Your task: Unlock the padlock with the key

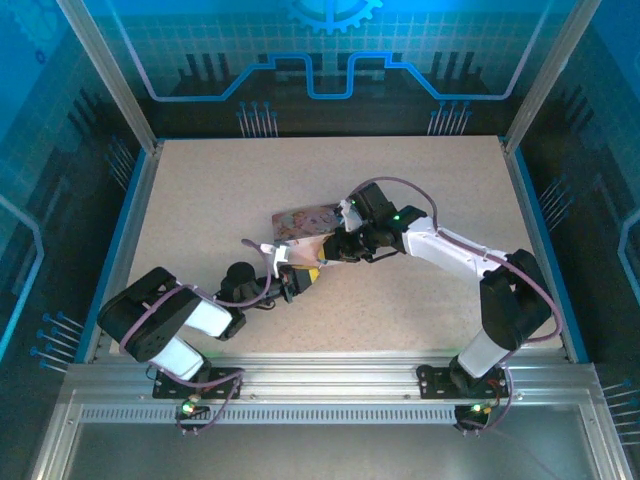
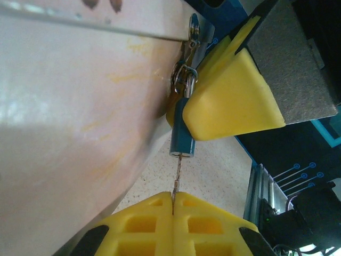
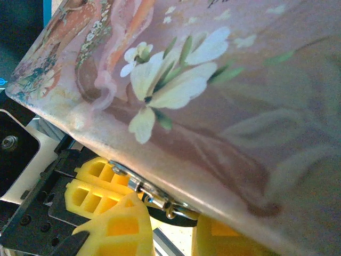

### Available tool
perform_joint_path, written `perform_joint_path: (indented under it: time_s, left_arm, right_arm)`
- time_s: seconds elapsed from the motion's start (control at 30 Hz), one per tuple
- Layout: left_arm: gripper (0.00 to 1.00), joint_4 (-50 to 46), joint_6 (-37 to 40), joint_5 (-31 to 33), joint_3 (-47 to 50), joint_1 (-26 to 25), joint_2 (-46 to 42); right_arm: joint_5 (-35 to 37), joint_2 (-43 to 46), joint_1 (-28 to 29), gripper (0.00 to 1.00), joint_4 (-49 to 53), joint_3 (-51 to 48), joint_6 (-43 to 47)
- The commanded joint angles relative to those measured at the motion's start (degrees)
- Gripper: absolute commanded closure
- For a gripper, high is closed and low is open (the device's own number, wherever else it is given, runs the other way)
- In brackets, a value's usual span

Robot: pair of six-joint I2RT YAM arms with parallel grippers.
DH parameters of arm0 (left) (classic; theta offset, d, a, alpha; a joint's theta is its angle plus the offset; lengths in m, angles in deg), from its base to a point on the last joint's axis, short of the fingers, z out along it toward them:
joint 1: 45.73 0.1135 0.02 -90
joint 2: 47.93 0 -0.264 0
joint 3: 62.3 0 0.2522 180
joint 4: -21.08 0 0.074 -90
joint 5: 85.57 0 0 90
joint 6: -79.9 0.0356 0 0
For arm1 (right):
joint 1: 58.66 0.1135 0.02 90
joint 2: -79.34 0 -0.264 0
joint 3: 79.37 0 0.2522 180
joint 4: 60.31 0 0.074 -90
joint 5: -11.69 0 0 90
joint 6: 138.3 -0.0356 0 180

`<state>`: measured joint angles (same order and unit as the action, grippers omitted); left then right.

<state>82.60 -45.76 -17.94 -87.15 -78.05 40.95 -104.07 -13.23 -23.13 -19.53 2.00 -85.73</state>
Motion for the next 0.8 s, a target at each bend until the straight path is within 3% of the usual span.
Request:
perform_joint_path:
  time_s: [0.0,0.77]
  left_arm:
    - [1.00,4.83,2.43,-0.04,-1.13,-1.07,-0.07]
    - [1.00,3.90,2.61,0.22,0.74,-1.12,-0.64]
  right_arm:
    - [-5.87,0.49,0.77,1.00,-0.70,2.52,1.02]
    - [-5.52,0.82,0.42,1.00,-0.05,2.35,1.66]
